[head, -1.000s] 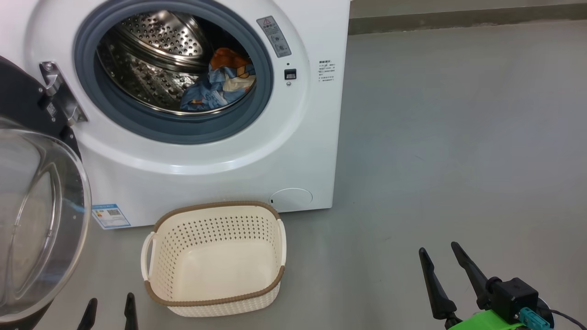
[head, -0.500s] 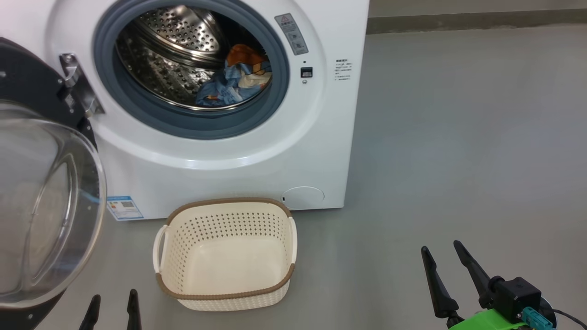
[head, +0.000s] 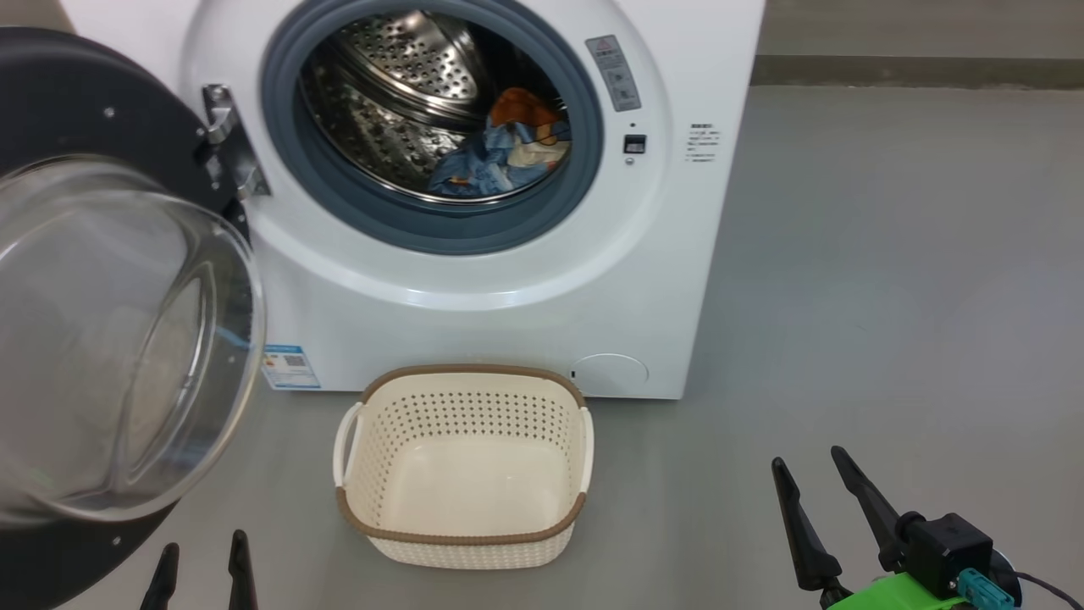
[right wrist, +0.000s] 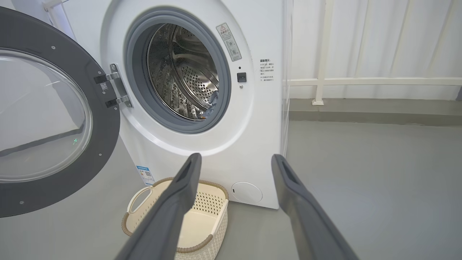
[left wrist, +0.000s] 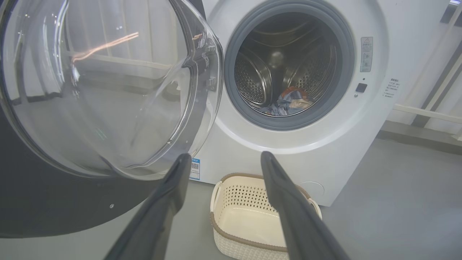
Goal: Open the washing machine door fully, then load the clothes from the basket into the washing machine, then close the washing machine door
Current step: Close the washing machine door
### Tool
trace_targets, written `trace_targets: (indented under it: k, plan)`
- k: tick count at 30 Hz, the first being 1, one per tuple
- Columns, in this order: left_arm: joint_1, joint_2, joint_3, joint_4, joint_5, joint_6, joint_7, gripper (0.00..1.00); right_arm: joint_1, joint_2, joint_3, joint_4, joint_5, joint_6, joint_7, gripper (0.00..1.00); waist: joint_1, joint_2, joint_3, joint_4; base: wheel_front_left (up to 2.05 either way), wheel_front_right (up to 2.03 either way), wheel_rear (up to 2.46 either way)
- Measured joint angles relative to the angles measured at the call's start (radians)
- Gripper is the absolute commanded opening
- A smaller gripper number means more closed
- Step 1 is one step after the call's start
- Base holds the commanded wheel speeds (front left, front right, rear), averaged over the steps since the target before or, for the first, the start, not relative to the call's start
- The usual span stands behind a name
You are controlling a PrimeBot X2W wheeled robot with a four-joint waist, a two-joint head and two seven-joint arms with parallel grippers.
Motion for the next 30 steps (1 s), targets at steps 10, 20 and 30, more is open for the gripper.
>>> trace_targets:
  k: [10,20,30]
  plan:
    - [0.011,0.000,0.000,-0.009,0.002,0.039,0.000,1.00,0.004,0.000,0.016,0.004,-0.001,0.000,0.000,1.00,0.0000,0.0001,-0.007,0.085,0.00,0.00,0.00]
    - [0.030,0.000,0.001,-0.008,0.003,0.062,0.000,1.00,0.006,0.000,0.022,0.007,0.000,0.000,0.000,1.00,0.0000,0.0000,-0.010,0.178,0.00,0.00,0.00]
    - [0.032,0.000,0.011,-0.006,-0.001,0.082,0.000,1.00,0.005,0.000,0.030,0.007,-0.003,0.000,0.000,1.00,0.0000,0.0000,-0.002,0.250,0.00,0.00,0.00]
